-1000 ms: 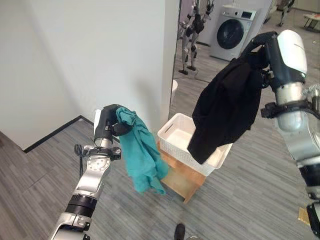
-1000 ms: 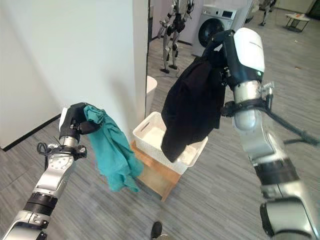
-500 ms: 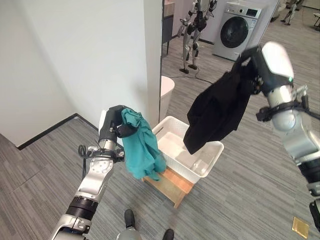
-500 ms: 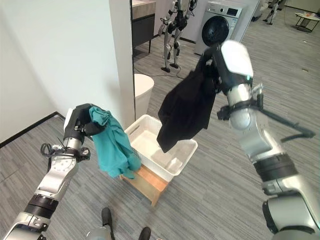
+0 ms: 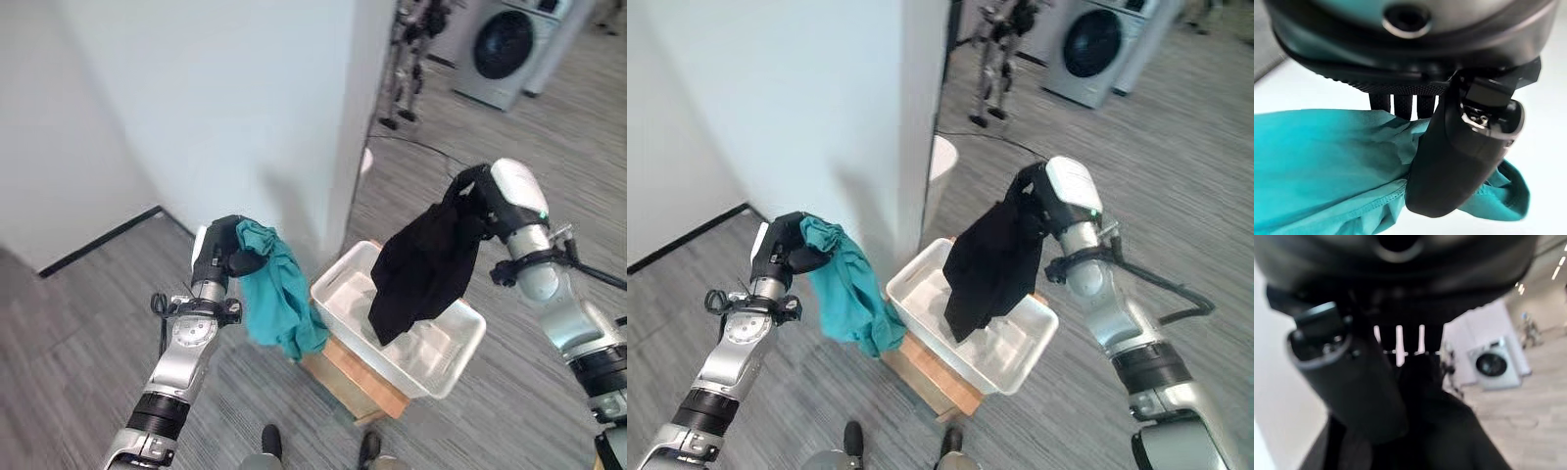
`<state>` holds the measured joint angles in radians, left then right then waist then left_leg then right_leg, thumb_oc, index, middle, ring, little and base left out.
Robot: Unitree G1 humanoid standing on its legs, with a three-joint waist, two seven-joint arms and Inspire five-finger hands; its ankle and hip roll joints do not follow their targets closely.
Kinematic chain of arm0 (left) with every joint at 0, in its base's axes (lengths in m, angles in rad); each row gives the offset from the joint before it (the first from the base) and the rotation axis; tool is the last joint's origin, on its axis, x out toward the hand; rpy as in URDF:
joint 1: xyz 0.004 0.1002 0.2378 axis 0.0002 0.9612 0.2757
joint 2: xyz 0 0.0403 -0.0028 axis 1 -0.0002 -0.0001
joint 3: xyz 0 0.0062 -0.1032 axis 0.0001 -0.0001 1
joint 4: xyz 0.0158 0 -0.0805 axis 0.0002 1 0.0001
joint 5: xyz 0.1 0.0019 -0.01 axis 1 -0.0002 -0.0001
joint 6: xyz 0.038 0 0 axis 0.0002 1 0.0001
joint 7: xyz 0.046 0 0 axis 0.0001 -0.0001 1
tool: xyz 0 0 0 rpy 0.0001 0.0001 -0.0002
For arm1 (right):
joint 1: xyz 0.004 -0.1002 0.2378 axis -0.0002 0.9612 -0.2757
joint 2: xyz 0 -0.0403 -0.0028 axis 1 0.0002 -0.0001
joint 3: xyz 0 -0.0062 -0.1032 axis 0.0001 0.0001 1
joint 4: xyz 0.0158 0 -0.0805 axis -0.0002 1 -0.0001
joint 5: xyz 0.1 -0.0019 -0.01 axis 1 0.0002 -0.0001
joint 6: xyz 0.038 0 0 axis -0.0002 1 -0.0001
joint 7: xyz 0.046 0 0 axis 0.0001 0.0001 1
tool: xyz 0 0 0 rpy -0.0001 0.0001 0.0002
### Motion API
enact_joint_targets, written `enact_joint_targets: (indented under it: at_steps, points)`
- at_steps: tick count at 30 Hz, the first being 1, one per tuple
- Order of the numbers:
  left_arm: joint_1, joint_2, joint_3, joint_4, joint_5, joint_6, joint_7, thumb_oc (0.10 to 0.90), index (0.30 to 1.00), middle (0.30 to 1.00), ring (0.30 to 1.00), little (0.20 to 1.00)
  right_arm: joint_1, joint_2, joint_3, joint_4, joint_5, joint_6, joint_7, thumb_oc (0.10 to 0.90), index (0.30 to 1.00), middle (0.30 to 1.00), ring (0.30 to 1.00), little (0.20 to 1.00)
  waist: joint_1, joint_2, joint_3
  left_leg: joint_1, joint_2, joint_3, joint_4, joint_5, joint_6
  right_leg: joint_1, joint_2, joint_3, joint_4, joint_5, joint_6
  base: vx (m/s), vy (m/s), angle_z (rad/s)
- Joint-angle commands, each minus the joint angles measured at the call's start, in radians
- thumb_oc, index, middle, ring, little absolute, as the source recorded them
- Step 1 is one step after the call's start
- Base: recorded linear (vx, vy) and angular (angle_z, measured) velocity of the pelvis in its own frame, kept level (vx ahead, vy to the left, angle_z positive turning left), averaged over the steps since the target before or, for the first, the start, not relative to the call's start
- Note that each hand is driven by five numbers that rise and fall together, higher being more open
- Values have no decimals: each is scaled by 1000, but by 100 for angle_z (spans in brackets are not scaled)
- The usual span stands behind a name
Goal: Pick up bed clothes into laundry basket.
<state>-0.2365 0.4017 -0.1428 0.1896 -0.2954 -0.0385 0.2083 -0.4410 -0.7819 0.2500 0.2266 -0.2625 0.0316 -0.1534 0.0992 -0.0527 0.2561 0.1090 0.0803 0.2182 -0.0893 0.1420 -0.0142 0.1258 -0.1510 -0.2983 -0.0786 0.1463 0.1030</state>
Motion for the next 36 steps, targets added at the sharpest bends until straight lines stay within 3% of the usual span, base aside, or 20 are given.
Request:
enact_joint_targets:
  at_steps: [1, 9, 17, 19, 20, 27, 36]
  points:
    - [-26, -9, 8, -110, 3, -109, -20, 400, 300, 300, 300, 300, -50, 7, -123, -78, -45, -43, -65, 400, 300, 300, 300, 300, -10, -4, -125, -53, 46, 105, 2, -63, -59, 33, 0, -30, 86, -202, 40, 102, -68, 29]
    - [67, -45, 24, -115, 17, -90, -34, 400, 300, 300, 300, 300, 117, 121, -155, -118, -65, -43, -49, 400, 300, 300, 300, 300, -17, 13, -151, -41, 55, 92, 2, -54, -74, 103, 17, -82, 11, -207, 31, 62, -49, 10]
    - [111, -66, 16, -120, 16, -82, -44, 400, 300, 300, 300, 300, 183, 148, -139, -93, -86, -36, -38, 400, 300, 300, 300, 300, -21, 22, -143, -55, 64, 85, 2, -44, -86, 107, 29, -97, -9, -215, 25, 34, -30, 8]
    - [111, -74, 4, -107, 15, -81, -42, 400, 300, 300, 300, 300, 179, 157, -123, -59, -80, -34, -41, 571, 556, 556, 556, 556, -19, 23, -141, -62, 67, 84, 2, -41, -88, 102, 31, -101, -9, -219, 24, 0, -13, 4]
    - [111, -75, 0, -98, 16, -81, -41, 400, 300, 300, 300, 300, 175, 159, -116, -38, -77, -30, -44, 800, 900, 900, 900, 900, -17, 23, -140, -66, 69, 84, 2, -40, -90, 101, 32, -104, -9, -220, 24, -3, -21, 5]
    - [111, -75, -16, -67, 5, -78, -42, 400, 300, 300, 300, 300, 100, 147, -64, 83, -84, 0, -61, 800, 900, 900, 900, 900, 2, 27, -137, -82, 74, 79, 2, -30, -99, 98, 35, -114, -9, -222, 22, 0, -7, 3]
    - [75, -43, 36, -66, 79, -87, 8, 400, 300, 300, 300, 300, 74, 90, -110, 89, -71, 5, -82, 800, 900, 900, 900, 900, 5, 36, -161, -76, 70, 74, 2, -31, -106, 114, 26, -125, -9, -225, 26, -2, -1, 0]
